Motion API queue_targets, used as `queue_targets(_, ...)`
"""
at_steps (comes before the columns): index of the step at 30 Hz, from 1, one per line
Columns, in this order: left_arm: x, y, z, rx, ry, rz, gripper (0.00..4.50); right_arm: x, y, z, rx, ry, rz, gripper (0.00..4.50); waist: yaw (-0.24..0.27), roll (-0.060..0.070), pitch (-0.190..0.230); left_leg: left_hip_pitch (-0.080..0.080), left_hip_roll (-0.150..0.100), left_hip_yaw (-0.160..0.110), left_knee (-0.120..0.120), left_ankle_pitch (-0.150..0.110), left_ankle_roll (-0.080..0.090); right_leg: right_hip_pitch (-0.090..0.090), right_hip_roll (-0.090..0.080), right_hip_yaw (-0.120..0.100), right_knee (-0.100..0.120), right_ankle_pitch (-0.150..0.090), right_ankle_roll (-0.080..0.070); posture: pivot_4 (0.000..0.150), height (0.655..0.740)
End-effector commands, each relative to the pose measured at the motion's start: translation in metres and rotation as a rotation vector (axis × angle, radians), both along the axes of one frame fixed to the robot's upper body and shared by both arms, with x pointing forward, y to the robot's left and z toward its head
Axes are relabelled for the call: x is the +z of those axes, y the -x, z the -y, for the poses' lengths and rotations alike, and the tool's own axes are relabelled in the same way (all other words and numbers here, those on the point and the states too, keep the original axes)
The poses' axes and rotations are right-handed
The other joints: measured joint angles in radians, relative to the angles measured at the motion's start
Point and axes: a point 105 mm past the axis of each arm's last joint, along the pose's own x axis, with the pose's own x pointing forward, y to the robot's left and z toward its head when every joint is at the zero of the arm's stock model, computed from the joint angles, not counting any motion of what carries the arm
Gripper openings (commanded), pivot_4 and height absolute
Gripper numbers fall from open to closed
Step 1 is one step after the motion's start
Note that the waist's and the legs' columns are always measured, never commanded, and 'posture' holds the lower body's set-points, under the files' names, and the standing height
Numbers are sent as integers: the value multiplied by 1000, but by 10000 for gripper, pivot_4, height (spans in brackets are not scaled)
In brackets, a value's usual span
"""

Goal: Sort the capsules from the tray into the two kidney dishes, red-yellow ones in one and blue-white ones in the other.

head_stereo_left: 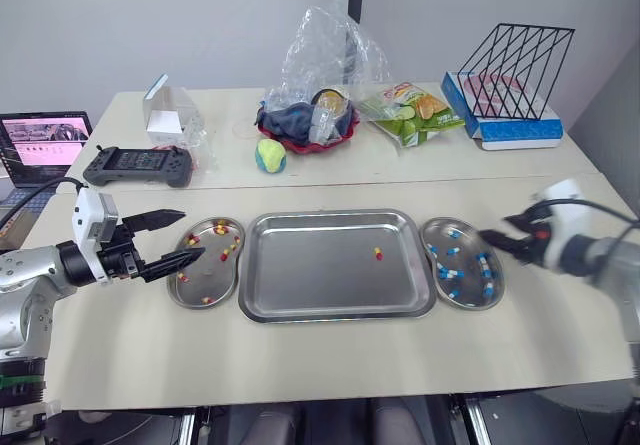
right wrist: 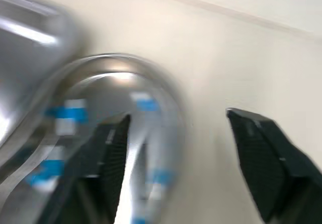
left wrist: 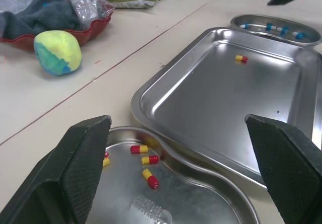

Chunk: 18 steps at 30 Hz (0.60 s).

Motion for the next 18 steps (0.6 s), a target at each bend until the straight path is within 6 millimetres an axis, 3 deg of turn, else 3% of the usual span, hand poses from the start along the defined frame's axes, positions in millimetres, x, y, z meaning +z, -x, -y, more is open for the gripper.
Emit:
queue_targets(1,7,1,-12,55,6,37,45000,27,-1,27,-35,27,161,44781,-3,0,0,0,1,0,0,0,0,0,1,0,0,0,0,1500,7400)
queue_targets(9,-4,6,-39,182,18,51,45000,27,4,59,-121,-31,334,44781,-11,0,0,2,3,4,-1,0,-1,-1,3,4,0,1,-1,1500,7400)
queue_targets(18,-7,10,-51,240,8,73,45000,17,1,55,-107,-73,327,44781,-7,0,0,2,3,5,0,-1,0,0,3,6,1,1,-1,1500,7400)
